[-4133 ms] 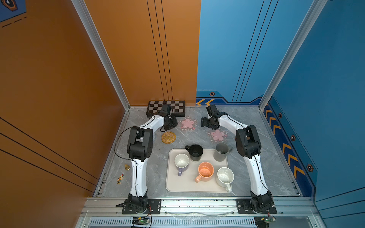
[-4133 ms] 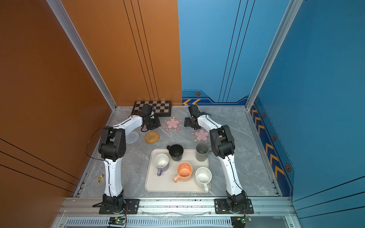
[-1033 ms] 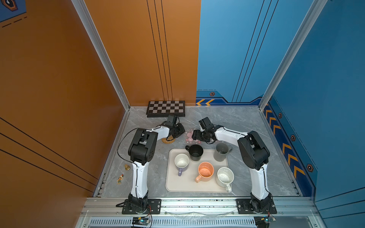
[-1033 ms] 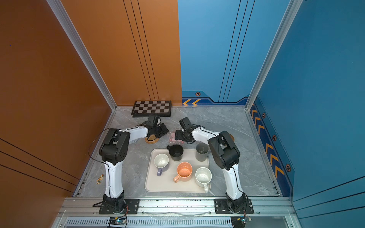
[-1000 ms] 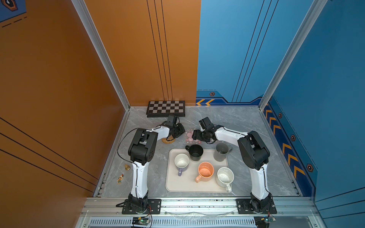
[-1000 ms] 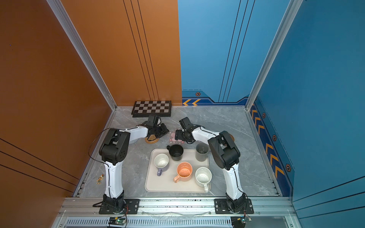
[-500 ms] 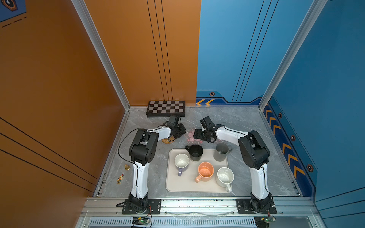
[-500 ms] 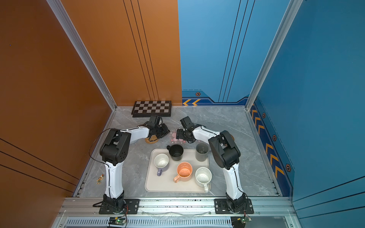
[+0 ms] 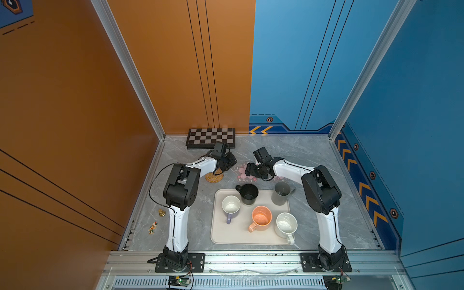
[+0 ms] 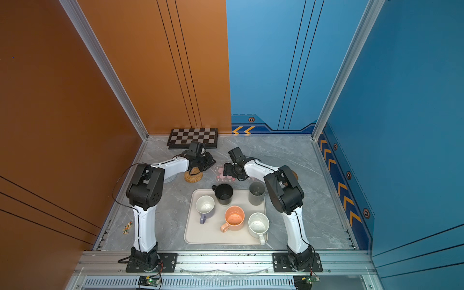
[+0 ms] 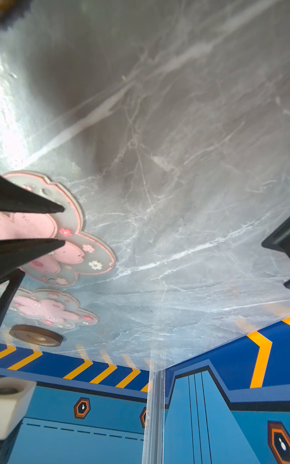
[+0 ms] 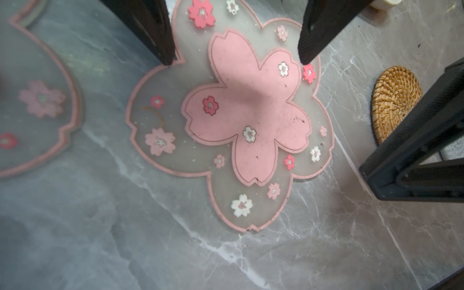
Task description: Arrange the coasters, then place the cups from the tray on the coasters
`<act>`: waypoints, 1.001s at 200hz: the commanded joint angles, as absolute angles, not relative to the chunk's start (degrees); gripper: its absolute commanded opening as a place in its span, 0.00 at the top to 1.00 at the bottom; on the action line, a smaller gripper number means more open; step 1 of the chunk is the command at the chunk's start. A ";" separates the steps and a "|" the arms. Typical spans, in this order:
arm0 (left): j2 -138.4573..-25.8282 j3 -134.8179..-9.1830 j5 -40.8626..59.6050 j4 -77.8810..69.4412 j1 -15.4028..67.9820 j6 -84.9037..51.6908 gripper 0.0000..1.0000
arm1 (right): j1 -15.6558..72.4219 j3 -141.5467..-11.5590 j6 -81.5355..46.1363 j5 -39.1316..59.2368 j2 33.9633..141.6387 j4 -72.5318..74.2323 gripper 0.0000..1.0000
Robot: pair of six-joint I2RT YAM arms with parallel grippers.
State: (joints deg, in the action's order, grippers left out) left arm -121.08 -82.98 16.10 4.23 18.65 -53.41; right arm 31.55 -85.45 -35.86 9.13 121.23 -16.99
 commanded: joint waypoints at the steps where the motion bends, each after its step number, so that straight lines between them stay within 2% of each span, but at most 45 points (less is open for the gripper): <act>1: -122.00 -83.38 16.35 7.21 18.20 -52.48 0.79 | 31.44 -85.26 -35.75 8.76 123.58 -20.18 0.21; 41: -119.21 -82.01 15.82 7.82 17.77 -50.72 0.79 | 31.03 -84.99 -35.62 8.49 122.65 -20.43 0.20; 84: -112.18 -83.34 11.45 18.47 17.38 -41.09 0.78 | 30.16 -85.43 -32.47 6.03 119.18 -22.10 0.20; 147: -99.15 -79.54 4.81 28.62 17.98 -31.44 0.77 | 29.44 -86.20 -27.77 3.63 108.58 -25.71 0.19; 200: -86.21 -74.10 -0.15 36.23 18.82 -25.70 0.76 | 29.42 -82.10 -21.70 -3.10 96.67 -30.09 0.18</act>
